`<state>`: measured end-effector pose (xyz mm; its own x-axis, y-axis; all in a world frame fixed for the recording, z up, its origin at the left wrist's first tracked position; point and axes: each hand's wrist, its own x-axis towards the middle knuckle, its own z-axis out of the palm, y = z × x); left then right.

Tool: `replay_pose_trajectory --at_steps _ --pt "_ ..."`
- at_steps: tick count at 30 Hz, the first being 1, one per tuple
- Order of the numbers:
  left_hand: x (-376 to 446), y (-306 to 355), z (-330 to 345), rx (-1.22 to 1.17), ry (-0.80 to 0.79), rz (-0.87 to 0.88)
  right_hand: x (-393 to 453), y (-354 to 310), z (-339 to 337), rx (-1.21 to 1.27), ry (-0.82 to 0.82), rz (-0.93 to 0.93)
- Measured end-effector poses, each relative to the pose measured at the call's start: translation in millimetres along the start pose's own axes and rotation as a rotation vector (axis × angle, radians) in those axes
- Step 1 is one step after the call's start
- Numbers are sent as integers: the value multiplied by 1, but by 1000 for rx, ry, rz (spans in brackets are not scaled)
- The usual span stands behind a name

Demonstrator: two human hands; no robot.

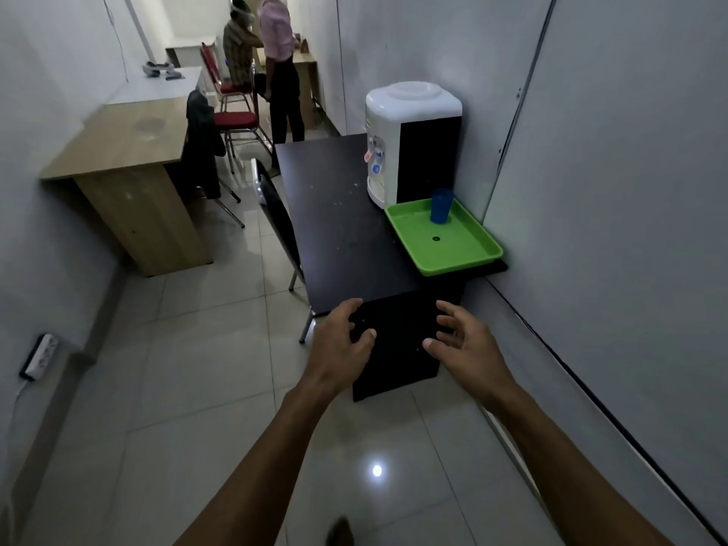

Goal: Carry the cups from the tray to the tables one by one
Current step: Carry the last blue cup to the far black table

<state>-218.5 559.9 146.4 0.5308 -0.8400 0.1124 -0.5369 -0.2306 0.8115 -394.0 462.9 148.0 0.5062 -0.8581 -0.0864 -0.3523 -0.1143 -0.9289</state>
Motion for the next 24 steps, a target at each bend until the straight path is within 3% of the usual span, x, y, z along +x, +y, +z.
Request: replay_pose_trajectory --at_steps 14,24 --pt "325 -31 39 -24 -189 64 283 -11 -6 3 174 119" --pt "477 -48 114 14 -314 -4 437 24 -43 -9 219 252"
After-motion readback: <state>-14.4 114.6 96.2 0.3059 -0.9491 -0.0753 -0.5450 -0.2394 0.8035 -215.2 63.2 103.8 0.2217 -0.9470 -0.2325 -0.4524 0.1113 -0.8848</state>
